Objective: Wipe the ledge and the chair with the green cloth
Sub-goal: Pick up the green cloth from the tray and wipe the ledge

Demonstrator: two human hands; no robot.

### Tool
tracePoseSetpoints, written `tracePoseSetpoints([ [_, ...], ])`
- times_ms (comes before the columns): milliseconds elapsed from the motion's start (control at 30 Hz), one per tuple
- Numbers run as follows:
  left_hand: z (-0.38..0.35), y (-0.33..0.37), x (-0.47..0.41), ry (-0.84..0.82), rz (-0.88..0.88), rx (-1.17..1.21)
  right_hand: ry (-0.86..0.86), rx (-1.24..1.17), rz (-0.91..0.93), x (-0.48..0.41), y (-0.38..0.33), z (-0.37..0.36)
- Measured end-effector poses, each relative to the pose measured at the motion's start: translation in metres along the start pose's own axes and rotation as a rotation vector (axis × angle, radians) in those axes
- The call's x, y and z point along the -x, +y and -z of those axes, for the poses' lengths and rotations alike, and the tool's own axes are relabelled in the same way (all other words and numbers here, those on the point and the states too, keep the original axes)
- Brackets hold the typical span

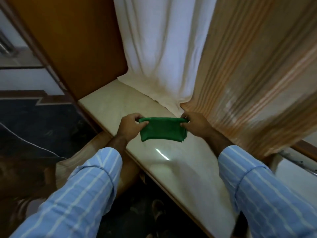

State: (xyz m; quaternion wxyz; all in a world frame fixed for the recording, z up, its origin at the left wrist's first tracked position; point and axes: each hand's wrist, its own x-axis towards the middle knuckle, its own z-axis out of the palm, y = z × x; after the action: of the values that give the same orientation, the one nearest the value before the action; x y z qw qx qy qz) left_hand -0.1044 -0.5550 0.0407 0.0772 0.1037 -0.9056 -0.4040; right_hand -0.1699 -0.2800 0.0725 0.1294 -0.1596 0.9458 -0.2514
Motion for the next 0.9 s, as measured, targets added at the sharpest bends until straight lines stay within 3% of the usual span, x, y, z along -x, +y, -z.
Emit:
tracePoseSetpoints([
  [267,0.002,-0.080,-0.055,0.065,0.222,0.051,-0.186,-0.144,-0.037,-0.105,-0.026,-0.069],
  [600,-0.035,-0.165,-0.109,0.023,0.450,-0.010,-0.388,-0.266,-0.200,-0.171,0.001,-0.181],
  [767,-0.053,-0.186,-0.130,-0.036,0.449,-0.085,-0.379,-0.277,-0.206,-0.182,0.012,-0.213],
  [900,-0.062,-0.188,-0.123,-0.043,0.184,-0.424,-0.168,-0.067,-0.036,-0.183,0.018,-0.227],
])
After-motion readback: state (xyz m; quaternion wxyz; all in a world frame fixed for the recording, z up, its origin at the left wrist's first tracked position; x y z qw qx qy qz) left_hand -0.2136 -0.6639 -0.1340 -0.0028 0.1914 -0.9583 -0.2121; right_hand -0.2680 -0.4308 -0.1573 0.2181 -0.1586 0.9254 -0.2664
